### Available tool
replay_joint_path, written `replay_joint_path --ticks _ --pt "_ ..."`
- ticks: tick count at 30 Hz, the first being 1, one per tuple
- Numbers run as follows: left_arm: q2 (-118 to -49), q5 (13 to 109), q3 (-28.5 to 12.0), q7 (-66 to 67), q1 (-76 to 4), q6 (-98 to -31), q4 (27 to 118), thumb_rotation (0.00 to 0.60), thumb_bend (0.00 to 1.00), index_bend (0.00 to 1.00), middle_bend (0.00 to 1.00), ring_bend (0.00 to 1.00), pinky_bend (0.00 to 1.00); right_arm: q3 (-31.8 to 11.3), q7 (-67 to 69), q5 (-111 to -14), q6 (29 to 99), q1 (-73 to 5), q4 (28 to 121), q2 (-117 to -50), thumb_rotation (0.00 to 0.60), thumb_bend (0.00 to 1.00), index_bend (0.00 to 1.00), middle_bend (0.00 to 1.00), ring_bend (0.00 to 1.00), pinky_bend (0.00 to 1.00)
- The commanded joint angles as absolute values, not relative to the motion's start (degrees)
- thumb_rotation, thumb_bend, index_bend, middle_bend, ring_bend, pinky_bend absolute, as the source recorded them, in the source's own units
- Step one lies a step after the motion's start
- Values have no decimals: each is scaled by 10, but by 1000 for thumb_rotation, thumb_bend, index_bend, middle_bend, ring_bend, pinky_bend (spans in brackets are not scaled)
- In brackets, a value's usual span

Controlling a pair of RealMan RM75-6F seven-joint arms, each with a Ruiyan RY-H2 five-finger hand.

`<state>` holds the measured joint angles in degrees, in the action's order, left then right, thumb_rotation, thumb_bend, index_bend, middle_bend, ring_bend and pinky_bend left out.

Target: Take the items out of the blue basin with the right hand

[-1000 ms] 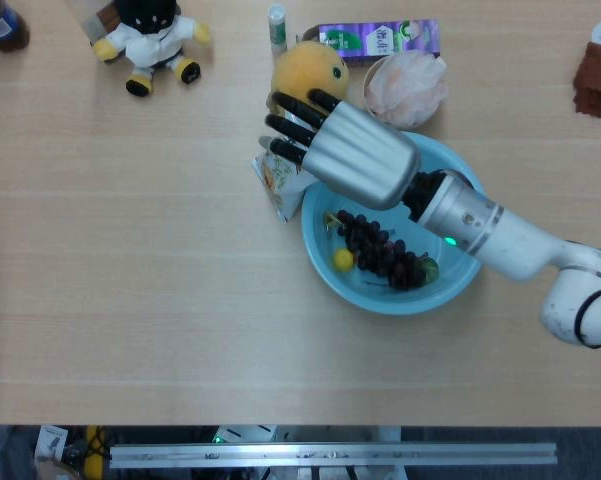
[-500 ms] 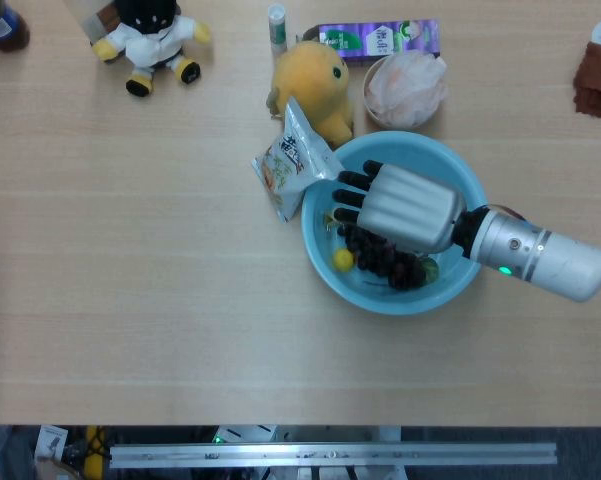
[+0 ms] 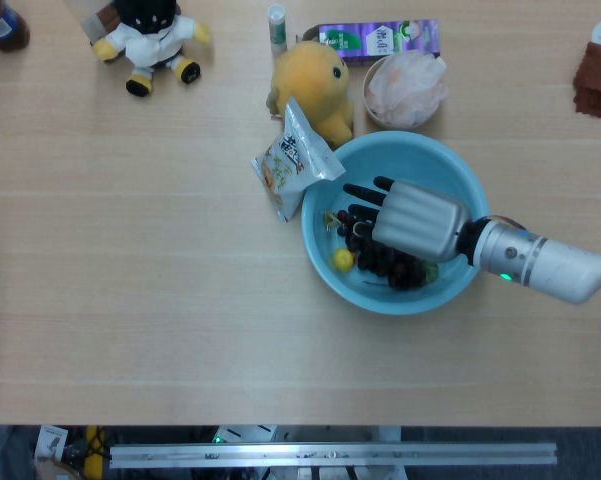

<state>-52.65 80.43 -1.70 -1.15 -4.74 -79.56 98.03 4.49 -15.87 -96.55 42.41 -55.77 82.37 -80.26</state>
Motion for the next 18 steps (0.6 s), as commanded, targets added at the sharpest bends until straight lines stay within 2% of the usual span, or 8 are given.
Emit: replay_joint_path --ticks 1,7,18 --pt "-527 805 -17 -12 -48 -795 980 600 358 357 228 259 163 49 -170 -961 421 -551 818 -812 600 16 335 167 1 175" --pt "-528 806 -17 -14 -48 -796 979 600 358 357 228 259 163 45 -202 -944 420 -538 806 -832 600 8 319 106 0 58" --pt "-529 806 -16 -16 -48 -793 977 600 358 357 228 259 163 31 -280 -914 440 -508 790 -873 600 0 308 81 0 34"
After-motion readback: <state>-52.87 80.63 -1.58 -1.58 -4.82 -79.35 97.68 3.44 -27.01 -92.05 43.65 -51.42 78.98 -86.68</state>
